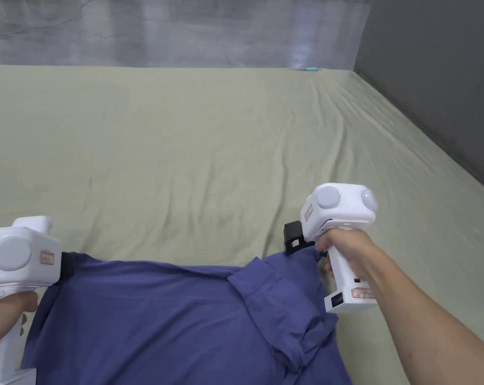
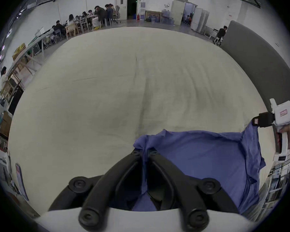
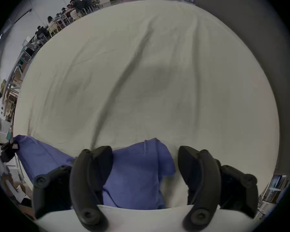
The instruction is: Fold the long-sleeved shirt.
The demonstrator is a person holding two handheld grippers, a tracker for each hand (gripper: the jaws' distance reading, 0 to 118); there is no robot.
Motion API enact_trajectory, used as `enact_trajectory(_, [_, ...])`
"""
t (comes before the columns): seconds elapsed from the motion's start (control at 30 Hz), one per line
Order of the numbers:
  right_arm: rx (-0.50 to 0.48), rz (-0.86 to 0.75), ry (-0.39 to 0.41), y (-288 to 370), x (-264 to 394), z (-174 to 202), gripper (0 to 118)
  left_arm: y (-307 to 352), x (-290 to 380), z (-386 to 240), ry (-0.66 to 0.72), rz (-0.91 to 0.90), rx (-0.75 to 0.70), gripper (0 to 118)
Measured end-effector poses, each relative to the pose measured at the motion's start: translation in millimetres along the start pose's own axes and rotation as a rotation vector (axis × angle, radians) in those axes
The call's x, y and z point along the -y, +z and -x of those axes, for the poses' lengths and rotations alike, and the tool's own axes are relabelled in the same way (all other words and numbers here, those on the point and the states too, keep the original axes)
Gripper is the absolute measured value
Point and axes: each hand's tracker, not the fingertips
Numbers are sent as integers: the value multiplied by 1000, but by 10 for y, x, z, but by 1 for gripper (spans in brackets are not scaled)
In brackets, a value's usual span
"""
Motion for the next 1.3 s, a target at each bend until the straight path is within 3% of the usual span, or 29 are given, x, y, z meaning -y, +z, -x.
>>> enact_trajectory(0.13, [-4,27,11,-74,74,120,42,-22,9,32,0,6,5,0])
enact_trajectory(0.17, [-16,27,11,-55,56,162,18,-13,14,42,1,4,5,0])
enact_trajectory(0.2, [-76,22,22,-23,59,196,17,0,19,49,4,1,5,0])
enact_trajectory(0.23, [-47,14,26,40,83,257,17,16,22,58,6,-2,6,0])
enact_trajectory(0.27, [34,-25,89,113,114,326,17,42,28,64,4,-6,9,0])
enact_trajectory(0.3, [28,-50,143,179,141,368,17,76,38,67,5,-10,11,0])
enact_trajectory(0.53, [-101,-257,122,1186,825,221,18,721,378,142,-3,-108,32,0])
enact_trajectory(0.77, [-161,-346,217,1939,2371,70,18,1490,1447,345,38,-151,8,0])
enact_trajectory(0.93, [-182,-206,223,1758,3289,-11,18,1615,2366,381,51,-21,10,0])
enact_trajectory(1.1, [-45,-87,260,1112,3497,-28,18,1184,2857,321,33,145,0,0])
enact_trajectory(1.17, [-65,-107,253,1076,3475,-33,18,1100,2907,318,42,125,14,0])
enact_trajectory(1.23, [-74,-93,223,1107,3408,-56,28,1176,2850,334,58,105,8,1])
enact_trajectory(1.27, [-54,-87,226,1126,3390,-47,49,1198,2829,367,96,99,26,9])
enact_trajectory(1.3, [-29,-105,248,1169,3397,-45,78,1256,2819,401,154,83,40,34])
